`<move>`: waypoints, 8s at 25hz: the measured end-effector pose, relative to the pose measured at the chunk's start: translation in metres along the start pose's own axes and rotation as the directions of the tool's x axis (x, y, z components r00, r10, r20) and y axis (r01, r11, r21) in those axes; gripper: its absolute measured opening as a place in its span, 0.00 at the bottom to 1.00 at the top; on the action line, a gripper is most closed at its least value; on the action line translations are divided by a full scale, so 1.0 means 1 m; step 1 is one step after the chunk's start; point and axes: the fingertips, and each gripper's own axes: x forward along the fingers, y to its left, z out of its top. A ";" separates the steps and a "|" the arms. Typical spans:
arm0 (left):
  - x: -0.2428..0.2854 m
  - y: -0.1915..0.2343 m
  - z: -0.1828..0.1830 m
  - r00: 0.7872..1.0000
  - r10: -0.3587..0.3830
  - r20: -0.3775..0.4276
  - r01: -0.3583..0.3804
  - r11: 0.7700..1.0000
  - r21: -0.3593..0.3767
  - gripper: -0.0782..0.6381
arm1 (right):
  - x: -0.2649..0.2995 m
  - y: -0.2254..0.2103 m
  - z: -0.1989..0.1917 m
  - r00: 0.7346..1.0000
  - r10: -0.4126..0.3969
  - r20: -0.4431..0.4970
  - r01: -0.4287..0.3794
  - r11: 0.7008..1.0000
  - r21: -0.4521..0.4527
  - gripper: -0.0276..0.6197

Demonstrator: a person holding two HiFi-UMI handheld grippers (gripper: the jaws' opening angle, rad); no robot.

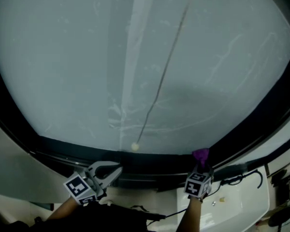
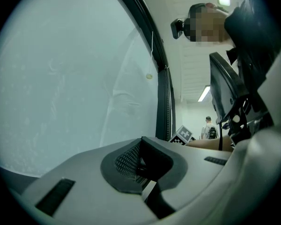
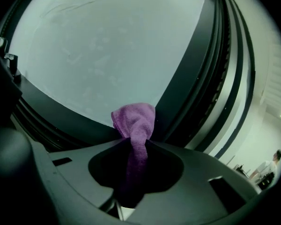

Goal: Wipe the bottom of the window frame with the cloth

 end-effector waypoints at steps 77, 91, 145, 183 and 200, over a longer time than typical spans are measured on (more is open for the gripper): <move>-0.246 0.009 0.008 0.879 0.467 0.098 -0.473 0.880 0.044 0.10 | -0.106 0.223 0.072 0.851 0.492 0.184 -0.487 0.870 -0.078 0.17; -0.277 0.011 0.001 0.862 0.502 0.074 -0.503 0.864 -0.003 0.10 | -0.125 0.256 0.082 0.835 0.521 0.175 -0.503 0.853 -0.136 0.17; -0.278 0.039 -0.004 0.926 0.376 0.032 -0.376 0.927 -0.004 0.10 | -0.185 0.309 0.075 0.764 0.506 0.400 -0.530 0.846 -0.057 0.17; -0.319 0.053 0.003 0.941 0.328 0.080 -0.328 0.945 -0.009 0.10 | -0.195 0.370 0.117 0.815 0.478 0.327 -0.579 0.705 0.410 0.17; -0.354 0.052 0.000 0.874 0.479 0.080 -0.479 0.878 -0.028 0.10 | -0.198 0.400 0.137 0.700 0.664 0.263 -0.712 0.615 0.340 0.17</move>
